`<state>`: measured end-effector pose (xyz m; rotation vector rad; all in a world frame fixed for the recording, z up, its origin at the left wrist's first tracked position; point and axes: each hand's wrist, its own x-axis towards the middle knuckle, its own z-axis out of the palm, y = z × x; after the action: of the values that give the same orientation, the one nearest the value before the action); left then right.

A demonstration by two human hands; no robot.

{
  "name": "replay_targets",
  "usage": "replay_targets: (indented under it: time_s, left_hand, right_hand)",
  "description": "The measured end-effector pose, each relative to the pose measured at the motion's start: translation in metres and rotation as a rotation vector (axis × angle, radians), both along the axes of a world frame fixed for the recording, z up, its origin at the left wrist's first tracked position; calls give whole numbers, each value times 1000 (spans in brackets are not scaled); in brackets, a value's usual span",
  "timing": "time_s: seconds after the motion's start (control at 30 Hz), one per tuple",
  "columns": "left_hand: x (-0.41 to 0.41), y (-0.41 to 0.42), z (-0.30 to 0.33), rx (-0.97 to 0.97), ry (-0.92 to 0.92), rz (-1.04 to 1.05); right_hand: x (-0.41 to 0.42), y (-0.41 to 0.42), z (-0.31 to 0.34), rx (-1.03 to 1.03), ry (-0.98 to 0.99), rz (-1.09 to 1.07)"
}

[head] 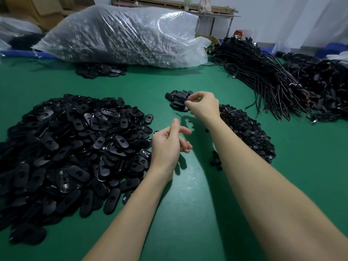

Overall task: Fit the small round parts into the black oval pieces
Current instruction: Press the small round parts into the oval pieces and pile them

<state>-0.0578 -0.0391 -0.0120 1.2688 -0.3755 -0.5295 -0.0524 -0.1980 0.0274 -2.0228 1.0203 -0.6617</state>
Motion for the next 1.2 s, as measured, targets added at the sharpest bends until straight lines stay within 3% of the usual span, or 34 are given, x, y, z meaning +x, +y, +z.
replay_targets:
  time_s: [0.27,0.5,0.6,0.7,0.77,0.97,1.2]
  left_hand:
    - [3,-2,-3,-24,58,4]
    - [3,-3,-4,0,57,-2]
    - [2,-3,-3,2,50,-1]
    - [3,-3,-2,12,42,12]
    - [4,-4,-2,14,65,10]
    - [9,-4,-2,-6,132,-17]
    - [9,-5,-4,3,125,-26]
  right_hand:
    - [25,-19,-3,-159,193,13]
    - [16,-4,-4,-256,75,36]
    - [24,14,9,-271,126,299]
    - [38,36,18,-262,344,647]
    - [48,45,18,-307,480,720]
    - [59,52,9,-348,506,629]
    - [38,45,13,-143,392,632]
